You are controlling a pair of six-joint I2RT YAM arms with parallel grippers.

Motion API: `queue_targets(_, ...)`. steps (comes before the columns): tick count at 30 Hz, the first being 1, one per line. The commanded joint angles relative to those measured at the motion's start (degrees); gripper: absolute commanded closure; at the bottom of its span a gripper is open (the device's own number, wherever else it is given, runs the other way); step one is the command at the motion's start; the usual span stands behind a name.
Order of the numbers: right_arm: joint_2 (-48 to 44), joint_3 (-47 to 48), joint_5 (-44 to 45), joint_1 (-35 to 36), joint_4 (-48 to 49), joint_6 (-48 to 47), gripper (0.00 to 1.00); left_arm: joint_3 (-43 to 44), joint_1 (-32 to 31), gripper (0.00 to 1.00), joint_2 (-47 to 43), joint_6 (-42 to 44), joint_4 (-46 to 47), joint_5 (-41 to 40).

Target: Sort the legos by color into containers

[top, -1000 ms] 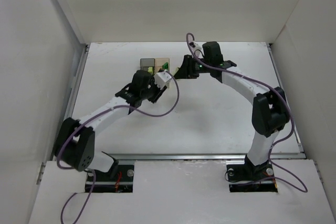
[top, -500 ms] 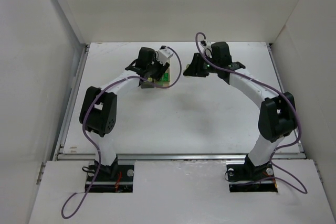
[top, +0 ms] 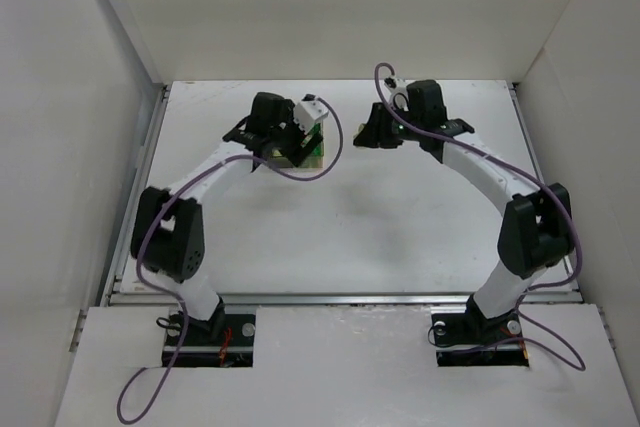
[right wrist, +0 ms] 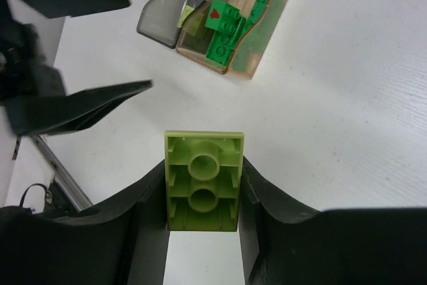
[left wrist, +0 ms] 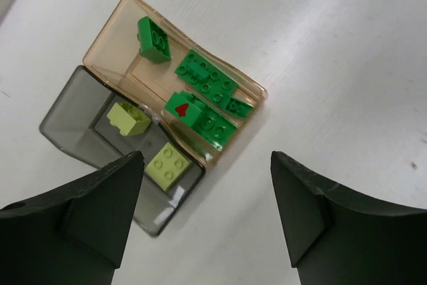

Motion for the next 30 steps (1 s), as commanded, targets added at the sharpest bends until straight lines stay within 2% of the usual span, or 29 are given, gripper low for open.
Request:
queue_targets(1,-7.3,-1.01,-0.53,-0.07,0.94,-1.61,1.0,-5.04,-1.7,0.27,-14.16,11.12,-2.03,9.45)
queue_targets(5,-12.31,-2.5,2.1,2.46,-0.91,-2.23,1.0,-14.97,-6.63,0.2,-26.99,18.7,-0.21,15.53)
queue_targets(7,-15.2,-4.44,0.8,3.87,1.28,-2.23,1.0,-19.62,-8.91,0.09,-32.69,16.17,5.67,17.29)
queue_targets(9,-16.71,-5.49,-2.8,5.8,1.91,-2.23,1.0,-21.57,-12.95,0.03,-35.18,13.1,11.02,17.3)
queue_targets(12,-18.12,-5.5,-5.87,9.31,1.91,-2.76,1.0,-22.11,-17.62,0.0,-36.42,10.72,14.21,11.69)
queue_targets(19,-21.73,-6.11,-6.15,15.03,3.31,-1.27,1.0,-22.55,-20.7,0.0,-37.12,9.21,16.32,3.86)
queue_targets(23,-21.73,-6.64,-4.49,16.27,3.84,-0.12,1.0,-23.08,-22.02,0.08,-38.35,9.92,16.86,3.15)
queue_targets(24,-22.34,-6.64,-4.48,16.27,3.84,-0.12,1.0,-23.08,-22.02,0.17,-38.35,9.92,16.86,2.63)
queue_targets(28,-23.65,-7.96,-3.35,16.8,3.84,0.5,1.0,-23.08,-22.02,0.41,-39.66,8.86,16.33,2.1)
queue_targets(30,-23.66,-7.96,-2.82,16.8,3.84,0.5,1.0,-23.08,-22.02,0.43,-40.28,8.16,16.33,2.1)
